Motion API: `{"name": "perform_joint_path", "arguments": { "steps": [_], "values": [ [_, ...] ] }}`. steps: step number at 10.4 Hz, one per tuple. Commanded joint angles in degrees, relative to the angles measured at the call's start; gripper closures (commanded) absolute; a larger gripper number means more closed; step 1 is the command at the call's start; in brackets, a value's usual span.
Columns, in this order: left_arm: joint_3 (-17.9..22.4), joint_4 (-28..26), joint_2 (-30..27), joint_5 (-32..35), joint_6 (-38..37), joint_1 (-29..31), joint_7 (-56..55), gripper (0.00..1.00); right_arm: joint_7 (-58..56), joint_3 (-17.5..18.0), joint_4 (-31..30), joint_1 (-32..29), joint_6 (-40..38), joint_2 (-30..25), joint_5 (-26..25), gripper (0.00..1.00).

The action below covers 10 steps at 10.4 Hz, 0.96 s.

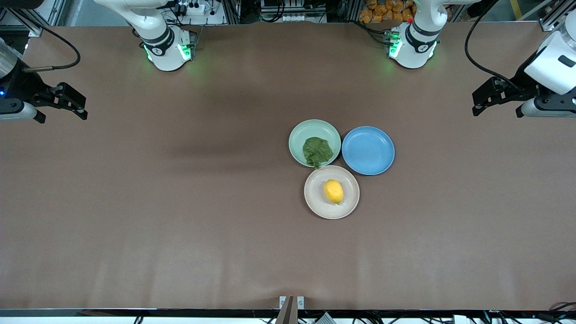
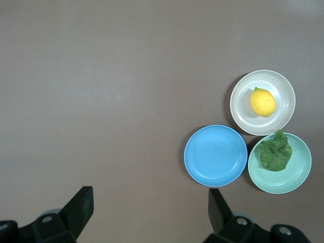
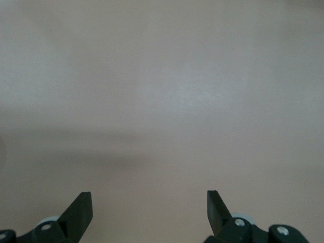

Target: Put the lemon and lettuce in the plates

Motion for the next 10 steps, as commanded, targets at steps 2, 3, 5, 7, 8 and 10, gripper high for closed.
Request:
{"name": "perform_joint_path", "arguments": {
  "steps": [2, 3, 5, 7, 8, 10],
  "values": [
    [0.7, 1.5, 1.5, -0.8, 3.6, -1.0, -2.4, 0.0, 0.2, 0.2, -0.8, -0.2, -0.6, -1.5, -0.8, 0.0],
    [0.7, 1.4, 1.7, -0.7, 3.6, -1.1, -2.5, 0.0, 0.2, 0.2, -0.6, -0.2, -0.5, -1.5, -0.7, 0.0],
    [0.5, 1.1, 1.3, -0.7, 3.3, -1.0, -2.2, 0.0, 0.2, -0.2, -0.3, -0.2, -0.4, -1.5, -0.7, 0.0],
    [0.5, 1.0, 1.3, -0.8, 3.2, -0.9, -1.8, 0.0, 0.2, -0.5, -0.2, -0.2, -0.1, -1.5, -0.7, 0.0],
    [0.5, 1.1, 1.3, -0.8, 3.1, -0.9, -1.9, 0.0, 0.2, -0.5, 0.0, -0.1, -0.1, -1.5, -0.7, 0.0],
    [0.5, 1.1, 1.3, -0.8, 2.4, -1.0, -2.0, 0.0, 0.2, -0.5, 0.0, 0.2, -0.1, -1.5, -0.7, 0.0]
  ]
}}
